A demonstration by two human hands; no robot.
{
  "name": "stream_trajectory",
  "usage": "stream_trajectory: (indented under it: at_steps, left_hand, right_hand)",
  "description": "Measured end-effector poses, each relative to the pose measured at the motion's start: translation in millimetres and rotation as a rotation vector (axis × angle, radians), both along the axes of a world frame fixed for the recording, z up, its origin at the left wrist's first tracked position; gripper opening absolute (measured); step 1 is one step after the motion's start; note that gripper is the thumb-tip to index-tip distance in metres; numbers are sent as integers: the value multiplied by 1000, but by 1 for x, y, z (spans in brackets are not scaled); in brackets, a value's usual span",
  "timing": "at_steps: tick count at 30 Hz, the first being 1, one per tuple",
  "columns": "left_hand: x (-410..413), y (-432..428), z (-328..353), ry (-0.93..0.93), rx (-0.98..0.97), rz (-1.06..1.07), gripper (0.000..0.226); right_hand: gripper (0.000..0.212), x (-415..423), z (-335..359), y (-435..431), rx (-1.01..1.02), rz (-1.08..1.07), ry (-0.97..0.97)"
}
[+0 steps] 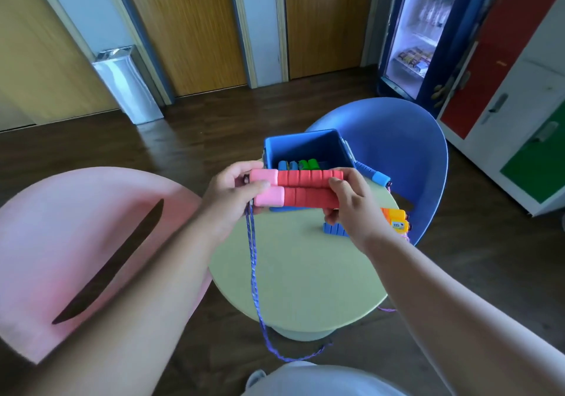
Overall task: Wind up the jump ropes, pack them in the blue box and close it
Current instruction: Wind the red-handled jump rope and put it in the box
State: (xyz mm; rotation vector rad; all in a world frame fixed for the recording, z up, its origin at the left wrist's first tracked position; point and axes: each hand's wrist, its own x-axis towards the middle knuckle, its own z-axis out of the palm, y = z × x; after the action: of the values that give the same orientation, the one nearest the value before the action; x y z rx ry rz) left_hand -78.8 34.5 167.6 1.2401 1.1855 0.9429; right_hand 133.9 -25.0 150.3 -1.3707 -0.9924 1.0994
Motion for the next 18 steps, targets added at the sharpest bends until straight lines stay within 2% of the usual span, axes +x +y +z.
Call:
stream_trajectory:
  at_steps: [4, 7, 9, 11, 14, 18]
  left_hand:
    - [20, -14, -17, 71, 221, 187, 14]
    - [20, -20, -17, 92, 309, 193, 10]
    - [17, -20, -17, 85, 301, 190, 16]
    - [15, -20, -18, 62, 276, 216, 20]
    - [13, -16, -21, 48, 260, 224, 15]
    - [9, -9, -24, 39, 214, 231, 8]
  right_hand:
    - [15, -18, -5, -5, 38, -28, 24]
    - [28, -17, -1, -6, 29, 3, 42]
    - [31, -11, 4, -4, 44, 57, 47]
    - [24, -7, 8, -2, 72, 131, 62]
    - [12, -6, 9, 1, 122, 216, 3]
    - [9, -8, 8, 5, 137, 266, -40]
